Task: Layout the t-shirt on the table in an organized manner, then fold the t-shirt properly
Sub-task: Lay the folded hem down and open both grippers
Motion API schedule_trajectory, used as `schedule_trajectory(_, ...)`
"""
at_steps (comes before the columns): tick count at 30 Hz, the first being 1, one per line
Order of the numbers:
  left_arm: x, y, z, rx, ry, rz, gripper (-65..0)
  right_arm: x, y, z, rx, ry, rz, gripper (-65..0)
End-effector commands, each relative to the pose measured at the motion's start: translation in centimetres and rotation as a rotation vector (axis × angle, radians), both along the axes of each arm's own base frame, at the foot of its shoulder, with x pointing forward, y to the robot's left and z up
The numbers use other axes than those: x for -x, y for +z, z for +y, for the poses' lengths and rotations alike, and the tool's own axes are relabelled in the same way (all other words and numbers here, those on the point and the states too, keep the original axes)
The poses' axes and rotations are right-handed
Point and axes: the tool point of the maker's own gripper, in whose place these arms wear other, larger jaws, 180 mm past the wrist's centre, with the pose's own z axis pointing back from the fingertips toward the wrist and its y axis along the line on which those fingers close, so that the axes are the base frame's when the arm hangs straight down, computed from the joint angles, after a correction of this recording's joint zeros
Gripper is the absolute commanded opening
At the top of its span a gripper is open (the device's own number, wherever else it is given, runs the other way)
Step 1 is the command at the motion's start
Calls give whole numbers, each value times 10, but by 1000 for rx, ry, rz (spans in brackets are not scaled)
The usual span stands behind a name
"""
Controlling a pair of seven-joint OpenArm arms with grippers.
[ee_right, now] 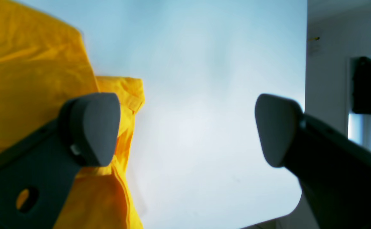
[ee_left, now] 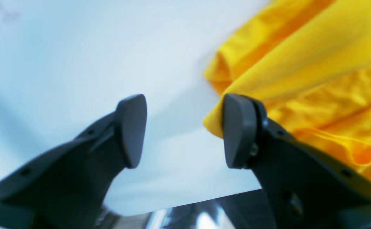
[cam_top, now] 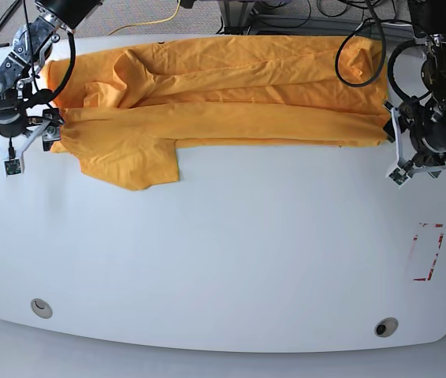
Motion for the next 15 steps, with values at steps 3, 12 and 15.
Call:
schedule_trajectory(3,-9,23,7,-47,-18,-63,-297,-15,24,-6,27,-21,-54,0)
schedule_trajectory(12,4,14,4,-49,-30,-32,-299,-27,16,21,-88,5,-107,0)
schedule_trajectory(15,14,7,5,-49,-28,-1,-299,-27,12,28,-110,3,-107,0)
